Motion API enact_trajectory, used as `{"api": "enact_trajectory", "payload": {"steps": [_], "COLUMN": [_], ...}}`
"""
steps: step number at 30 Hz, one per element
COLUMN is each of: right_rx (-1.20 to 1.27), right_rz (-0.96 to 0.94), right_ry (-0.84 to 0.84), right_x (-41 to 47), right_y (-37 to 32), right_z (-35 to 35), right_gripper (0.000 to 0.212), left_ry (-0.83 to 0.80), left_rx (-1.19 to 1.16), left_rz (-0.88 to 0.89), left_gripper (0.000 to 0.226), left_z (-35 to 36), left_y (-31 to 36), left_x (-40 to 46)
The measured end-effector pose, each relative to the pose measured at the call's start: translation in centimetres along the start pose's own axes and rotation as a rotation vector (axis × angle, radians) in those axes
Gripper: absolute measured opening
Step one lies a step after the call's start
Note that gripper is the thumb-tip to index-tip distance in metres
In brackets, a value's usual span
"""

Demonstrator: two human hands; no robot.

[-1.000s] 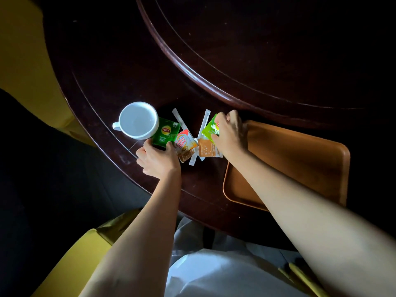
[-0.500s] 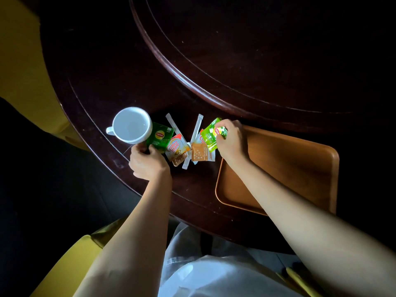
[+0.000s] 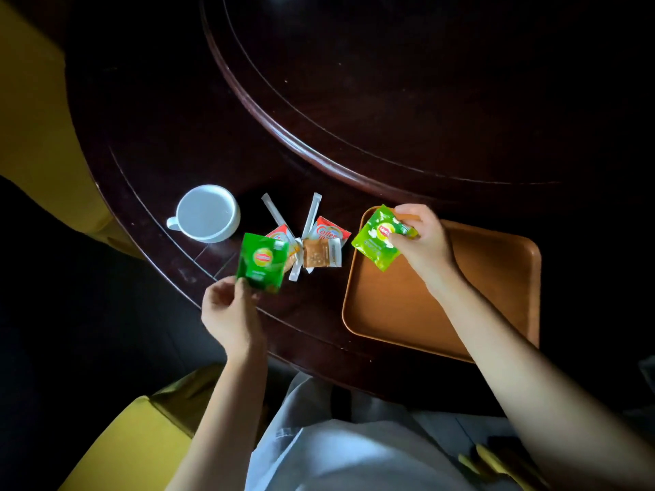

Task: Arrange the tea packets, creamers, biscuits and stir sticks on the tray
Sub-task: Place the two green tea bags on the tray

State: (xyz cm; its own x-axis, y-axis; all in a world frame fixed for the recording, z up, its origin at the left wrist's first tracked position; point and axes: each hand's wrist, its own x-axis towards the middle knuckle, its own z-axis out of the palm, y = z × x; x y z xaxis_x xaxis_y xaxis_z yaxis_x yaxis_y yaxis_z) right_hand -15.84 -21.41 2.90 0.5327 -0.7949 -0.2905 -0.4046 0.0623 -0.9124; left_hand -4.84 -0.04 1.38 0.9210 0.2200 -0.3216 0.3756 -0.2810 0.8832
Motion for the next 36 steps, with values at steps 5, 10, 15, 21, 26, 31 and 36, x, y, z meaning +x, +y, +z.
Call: {"api": "enact_trajectory", "payload": {"steps": [5,10,15,21,26,31,36], "right_rx": [-0.156,-0.277,-0.562,-0.908,-1.008,-1.04,-1.055], "right_rz": [0.067,0.054,-0.028,-0.31,-0.384,-0.366,-0.319], "right_ry": [-0.091,-0.139,-0.077,0.134,-0.06,-0.072,-0.071], "right_x": [-0.2,-0.4,-0.2,-2.2,-3.8,-4.1,-3.4], "right_y": [1.9,3.0,4.3,5.0,7.1,7.8,7.7], "right_z": [-4.2,-5.6,-6.2,-7.5,-6.2,-5.5,-5.0], "right_gripper": [0.028,0.026,0.028,0.033,0.039,0.042,0.044], "left_ry": [-0.335,-0.455,-0.543,-0.651,-0.929,-1.079,-1.068], "left_rx": [0.046,0.162,0.273,0.612,1.055,1.361,1.363], "left_rz": [-0.052,-0.082,0.019,0.894,1.218,1.164,1.167], "left_gripper": [0.02,0.01,0.013,0.026,0.054,0.06,0.058], "left_z": [3.5,7.4,8.6,5.4,7.0,8.0,8.7], "left_y": [-0.5,-1.1,-1.0,-1.9,-2.3,-2.6,-2.4], "left_x": [-5.5,-8.4,-9.8,-8.0,-6.9,-7.6,-7.3]}}
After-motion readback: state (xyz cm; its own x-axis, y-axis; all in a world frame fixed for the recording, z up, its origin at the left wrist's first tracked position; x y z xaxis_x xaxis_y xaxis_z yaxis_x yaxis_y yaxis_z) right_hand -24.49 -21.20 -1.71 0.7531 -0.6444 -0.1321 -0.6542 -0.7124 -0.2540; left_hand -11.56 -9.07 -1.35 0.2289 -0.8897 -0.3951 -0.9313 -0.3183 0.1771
